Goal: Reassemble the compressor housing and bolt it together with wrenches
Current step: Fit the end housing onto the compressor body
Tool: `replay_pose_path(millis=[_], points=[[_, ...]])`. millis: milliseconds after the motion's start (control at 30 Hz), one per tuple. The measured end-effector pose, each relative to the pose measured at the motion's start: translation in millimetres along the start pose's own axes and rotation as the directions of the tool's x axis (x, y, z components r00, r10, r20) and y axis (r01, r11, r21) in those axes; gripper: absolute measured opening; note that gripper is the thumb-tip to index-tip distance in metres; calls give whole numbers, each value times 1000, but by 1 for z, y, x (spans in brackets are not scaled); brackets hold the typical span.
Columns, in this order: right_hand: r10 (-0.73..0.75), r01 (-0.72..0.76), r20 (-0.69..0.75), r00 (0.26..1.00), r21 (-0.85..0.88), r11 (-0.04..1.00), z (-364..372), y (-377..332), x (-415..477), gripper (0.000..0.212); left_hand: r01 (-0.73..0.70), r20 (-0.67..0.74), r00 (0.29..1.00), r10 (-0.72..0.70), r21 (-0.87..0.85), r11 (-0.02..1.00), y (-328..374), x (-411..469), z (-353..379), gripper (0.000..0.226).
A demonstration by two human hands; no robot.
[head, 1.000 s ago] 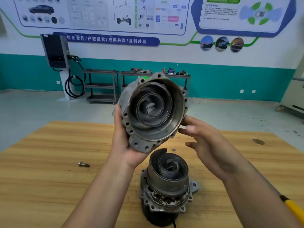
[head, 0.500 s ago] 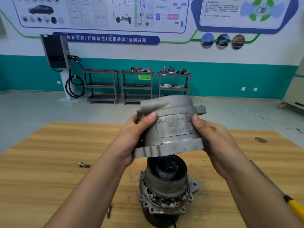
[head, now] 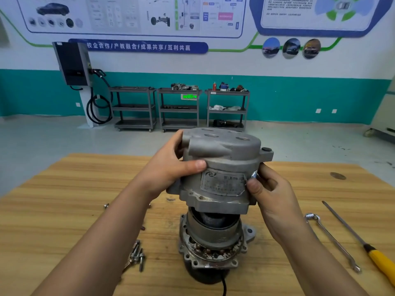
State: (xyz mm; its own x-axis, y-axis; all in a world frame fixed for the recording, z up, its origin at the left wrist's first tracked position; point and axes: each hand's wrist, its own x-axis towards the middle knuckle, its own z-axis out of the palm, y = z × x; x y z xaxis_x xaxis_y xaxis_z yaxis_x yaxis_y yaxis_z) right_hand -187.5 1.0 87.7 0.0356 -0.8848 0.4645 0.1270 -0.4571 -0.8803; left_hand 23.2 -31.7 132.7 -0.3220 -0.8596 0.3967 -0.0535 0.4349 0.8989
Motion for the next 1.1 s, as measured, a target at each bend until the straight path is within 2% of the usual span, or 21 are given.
replay_pose_path(millis=[100,200,367,533,667,1100], points=[[17,-17,0,1000,39,999,-1,5,-5,69,27,21,999,-28,22,999,0,-6,-1,101],[37,-37,13,999,61,997,-3,6,-10,76,57,31,998,-58,18,998,-3,-12,-1,115],[64,-65,27,998,53,996,-3,8,-17,86,67,25,997,-68,21,998,-11,-23,2,117],[68,-70,42,997,23,997,-3,15,-24,81,58,5,998,-58,19,998,-15,-30,3,99],[70,-71,30,997,21,997,-2,22,-31,80,85,41,996,-85,6,996,-16,-33,0,114],[94,-95,44,995,19,995,-2,29,-40,85,108,69,992,-106,-18,994,-27,-41,3,114]])
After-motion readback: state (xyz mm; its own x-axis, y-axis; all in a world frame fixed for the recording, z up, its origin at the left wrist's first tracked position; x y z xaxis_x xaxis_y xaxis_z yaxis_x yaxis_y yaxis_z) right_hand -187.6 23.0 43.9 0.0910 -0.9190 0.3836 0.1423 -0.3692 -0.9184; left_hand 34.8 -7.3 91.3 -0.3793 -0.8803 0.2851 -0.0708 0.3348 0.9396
